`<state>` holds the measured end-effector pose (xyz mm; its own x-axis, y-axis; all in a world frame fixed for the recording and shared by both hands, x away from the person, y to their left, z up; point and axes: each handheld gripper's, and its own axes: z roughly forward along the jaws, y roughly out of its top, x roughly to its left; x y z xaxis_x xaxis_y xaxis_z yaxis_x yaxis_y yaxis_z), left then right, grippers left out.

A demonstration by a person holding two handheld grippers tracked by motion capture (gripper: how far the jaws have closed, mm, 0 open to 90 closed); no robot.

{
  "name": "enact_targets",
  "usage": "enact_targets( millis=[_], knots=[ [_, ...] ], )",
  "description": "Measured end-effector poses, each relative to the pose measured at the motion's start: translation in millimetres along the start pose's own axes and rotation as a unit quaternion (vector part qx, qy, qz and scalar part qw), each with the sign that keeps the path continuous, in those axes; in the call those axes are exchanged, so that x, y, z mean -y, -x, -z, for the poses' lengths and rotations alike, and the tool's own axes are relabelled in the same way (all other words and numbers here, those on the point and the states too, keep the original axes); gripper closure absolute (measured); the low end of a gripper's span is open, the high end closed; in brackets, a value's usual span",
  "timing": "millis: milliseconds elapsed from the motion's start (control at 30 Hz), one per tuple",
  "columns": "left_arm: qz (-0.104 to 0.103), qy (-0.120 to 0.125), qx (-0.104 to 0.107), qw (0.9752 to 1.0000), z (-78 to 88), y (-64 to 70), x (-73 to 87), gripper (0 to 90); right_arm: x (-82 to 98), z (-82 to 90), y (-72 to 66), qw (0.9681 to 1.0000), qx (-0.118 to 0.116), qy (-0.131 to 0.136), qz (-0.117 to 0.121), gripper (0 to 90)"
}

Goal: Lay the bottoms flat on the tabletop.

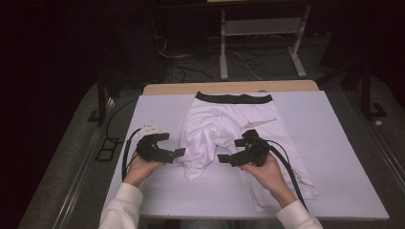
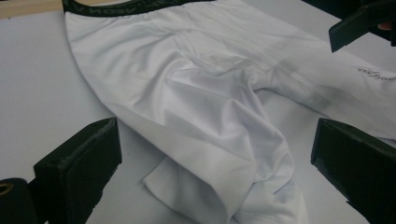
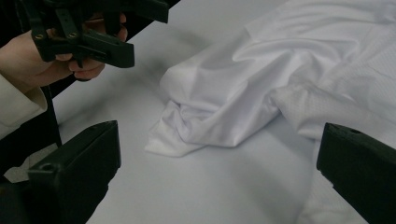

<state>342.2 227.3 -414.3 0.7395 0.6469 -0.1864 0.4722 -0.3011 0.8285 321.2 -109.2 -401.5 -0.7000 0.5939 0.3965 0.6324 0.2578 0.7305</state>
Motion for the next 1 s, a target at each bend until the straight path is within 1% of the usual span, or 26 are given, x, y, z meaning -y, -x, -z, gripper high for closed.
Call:
enact_targets(
  millis=[100, 167, 300, 433, 533, 800, 1000],
  knots=[
    [-0.001, -0.007, -0.001, 1.0, -2.3, -1.5, 1.8, 2.0, -5.0, -10.2, -5.7, 0.9999, -0.001, -0.001, 0.015, 0.0],
    [-0.001, -0.008, 0.0, 1.0, -4.1, -1.4, 1.8, 2.0, -7.1, -17.0, -10.1, 0.9998, -0.003, -0.004, 0.02, 0.0],
    [-0.004, -0.01, 0.002, 0.9999, -6.9, -0.8, 1.5, 2.0, -8.9, -29.3, -18.3, 0.9993, -0.005, -0.015, 0.034, 0.0],
    [-0.005, -0.013, 0.002, 0.9999, -7.4, -2.0, 2.3, 2.0, -9.7, -37.0, -22.3, 0.9985, -0.002, -0.025, 0.048, 0.0],
    [-0.004, -0.015, 0.001, 0.9999, -7.8, -2.4, 3.0, 2.0, -10.0, -42.0, -23.6, 0.9981, -0.003, -0.03, 0.054, 0.0],
    [-0.001, -0.018, 0.002, 0.9998, -8.8, -4.8, 4.0, 2.0, -8.9, -51.0, -24.1, 0.9978, -0.007, -0.035, 0.057, 0.0],
    [0.003, -0.02, 0.001, 0.9998, -8.5, -7.9, 5.3, 2.0, -6.9, -60.3, -27.0, 0.9975, -0.013, -0.04, 0.057, 0.0]
  ],
)
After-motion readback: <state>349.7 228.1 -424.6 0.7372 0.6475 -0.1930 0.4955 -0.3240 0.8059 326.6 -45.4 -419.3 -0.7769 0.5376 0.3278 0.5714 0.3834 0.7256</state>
